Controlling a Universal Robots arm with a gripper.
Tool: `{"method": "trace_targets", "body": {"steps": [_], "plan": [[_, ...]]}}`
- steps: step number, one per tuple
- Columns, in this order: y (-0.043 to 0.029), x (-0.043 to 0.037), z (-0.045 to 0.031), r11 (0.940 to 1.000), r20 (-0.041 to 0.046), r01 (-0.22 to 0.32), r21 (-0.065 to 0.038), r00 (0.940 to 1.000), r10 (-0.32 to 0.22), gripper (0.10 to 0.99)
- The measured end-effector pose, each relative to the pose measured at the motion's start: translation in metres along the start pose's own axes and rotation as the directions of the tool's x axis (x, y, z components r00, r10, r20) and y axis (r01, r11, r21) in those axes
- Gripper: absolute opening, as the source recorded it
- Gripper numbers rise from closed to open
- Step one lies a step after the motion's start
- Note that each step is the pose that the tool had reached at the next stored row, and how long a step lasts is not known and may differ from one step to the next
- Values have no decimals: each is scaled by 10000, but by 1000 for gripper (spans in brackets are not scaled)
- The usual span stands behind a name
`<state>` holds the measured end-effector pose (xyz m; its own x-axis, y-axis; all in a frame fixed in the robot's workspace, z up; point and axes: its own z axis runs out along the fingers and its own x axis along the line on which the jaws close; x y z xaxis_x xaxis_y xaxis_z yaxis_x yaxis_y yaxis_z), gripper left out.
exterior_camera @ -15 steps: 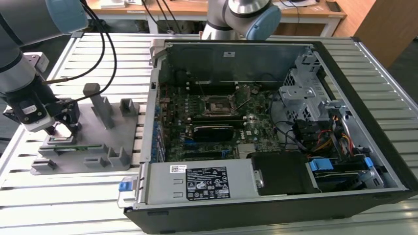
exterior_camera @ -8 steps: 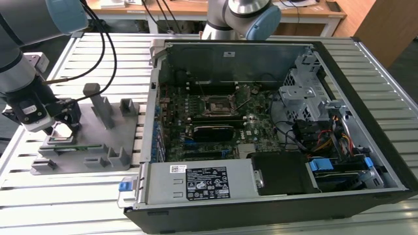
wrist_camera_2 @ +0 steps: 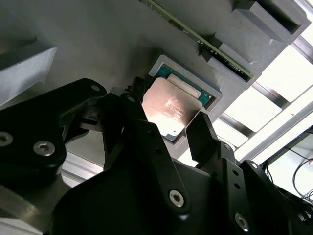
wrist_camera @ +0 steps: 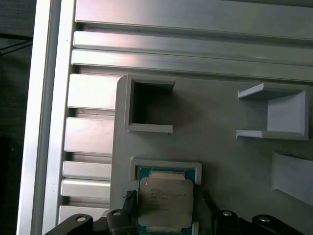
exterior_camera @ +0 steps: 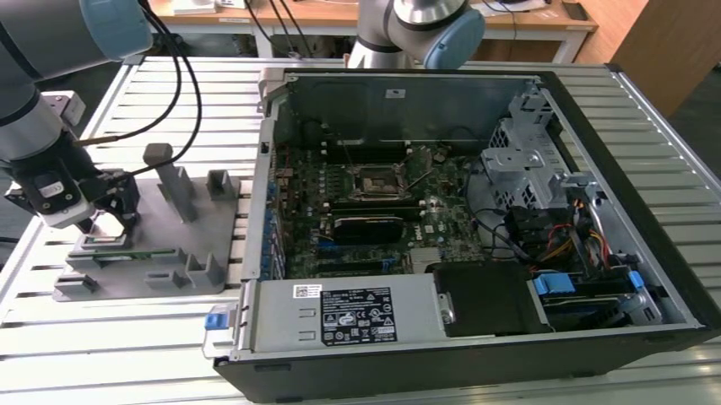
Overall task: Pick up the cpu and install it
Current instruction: 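Pick up the cpu and move it towards the insertion slot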
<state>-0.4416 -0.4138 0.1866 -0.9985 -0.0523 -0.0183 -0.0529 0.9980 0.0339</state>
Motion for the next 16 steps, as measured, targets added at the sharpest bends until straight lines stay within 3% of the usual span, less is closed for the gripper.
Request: {"method": "trace_targets", "body": {"steps": [1, 3, 16], "plan": [[0, 0, 0, 10000, 0, 0, 0, 10000, 0, 573], [0, 0, 0, 10000, -1, 0, 1, 10000, 0, 529], [2, -1, -67, 10000, 3, 0, -1, 10000, 0, 529]]}}
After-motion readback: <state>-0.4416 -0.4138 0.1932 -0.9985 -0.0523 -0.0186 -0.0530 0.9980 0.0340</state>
